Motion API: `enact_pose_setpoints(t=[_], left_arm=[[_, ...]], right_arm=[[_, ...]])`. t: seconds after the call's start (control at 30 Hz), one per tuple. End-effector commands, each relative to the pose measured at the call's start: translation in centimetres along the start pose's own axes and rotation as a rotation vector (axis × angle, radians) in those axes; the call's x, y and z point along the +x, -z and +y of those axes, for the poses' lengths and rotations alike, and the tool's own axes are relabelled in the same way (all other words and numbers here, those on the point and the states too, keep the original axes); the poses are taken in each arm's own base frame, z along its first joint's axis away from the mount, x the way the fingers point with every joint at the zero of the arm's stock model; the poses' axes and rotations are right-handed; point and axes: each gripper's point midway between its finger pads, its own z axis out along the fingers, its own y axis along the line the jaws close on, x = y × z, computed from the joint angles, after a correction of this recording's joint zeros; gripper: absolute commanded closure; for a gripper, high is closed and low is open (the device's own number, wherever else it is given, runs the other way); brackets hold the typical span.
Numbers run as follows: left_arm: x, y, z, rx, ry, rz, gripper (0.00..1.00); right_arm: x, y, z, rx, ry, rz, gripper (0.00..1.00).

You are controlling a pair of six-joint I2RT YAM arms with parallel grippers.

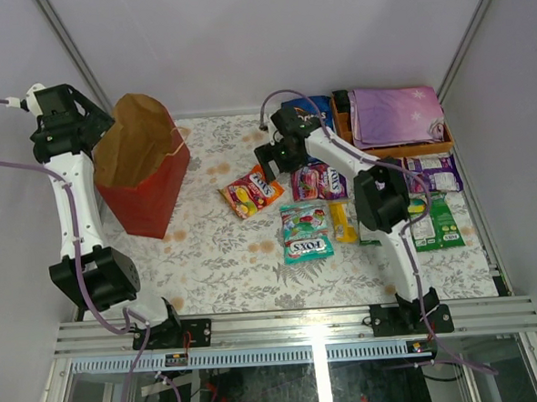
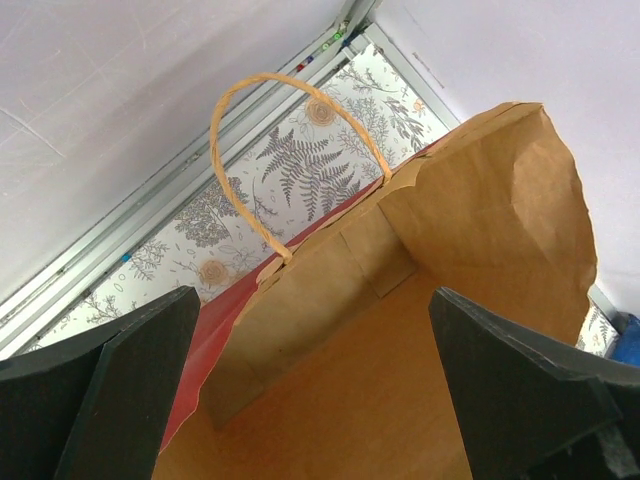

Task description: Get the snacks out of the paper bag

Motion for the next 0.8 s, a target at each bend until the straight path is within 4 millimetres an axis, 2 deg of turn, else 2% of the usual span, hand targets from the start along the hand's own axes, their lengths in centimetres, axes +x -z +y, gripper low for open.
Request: enact_pose_setpoints(t=[0.0, 0.1, 0.17, 0.33, 0.4, 0.5, 0.67, 0.77], left_arm=[[-1.9, 1.8, -1.4, 0.08, -0.003, -0.082, 0.0], [-1.9, 2.2, -1.5, 0.098, -0.004, -0.085, 0.0], [-1.8, 2.5, -1.6, 0.107, -0.009, -0.081, 0.0], [-1.5, 3.4, -1.9, 0.143, 0.0, -0.087, 0.0], [-1.4, 3.4, -2.0, 0.151, 0.002, -0.085, 0.0], [-1.2, 3.4, -2.1, 0.158, -0.002, -0.078, 0.0], [-0.9, 3.6, -2.4, 0.182, -0.005, -0.068, 0.0], [-0.8, 3.6, -2.7, 0.196, -0.004, -0.061, 0.0]], right_arm=[[-5.8, 7.1, 1.6, 0.121, 0.037, -0.299, 0.02], [-6.0, 6.6, 4.3, 0.089, 0.056, -0.339, 0.19], [-5.9, 5.4, 5.5, 0.08, 0.062, -0.34, 0.25], [-5.1, 1.5, 8.5, 0.056, 0.117, -0.287, 0.27], [-4.8, 0.2, 9.5, 0.058, 0.14, -0.276, 0.25], [-4.2, -1.6, 9.2, 0.099, 0.134, -0.254, 0.2], [-1.7, -4.4, 6.1, 0.255, 0.121, -0.17, 0.2], [-0.3, -5.2, 5.3, 0.302, 0.133, -0.137, 0.2]])
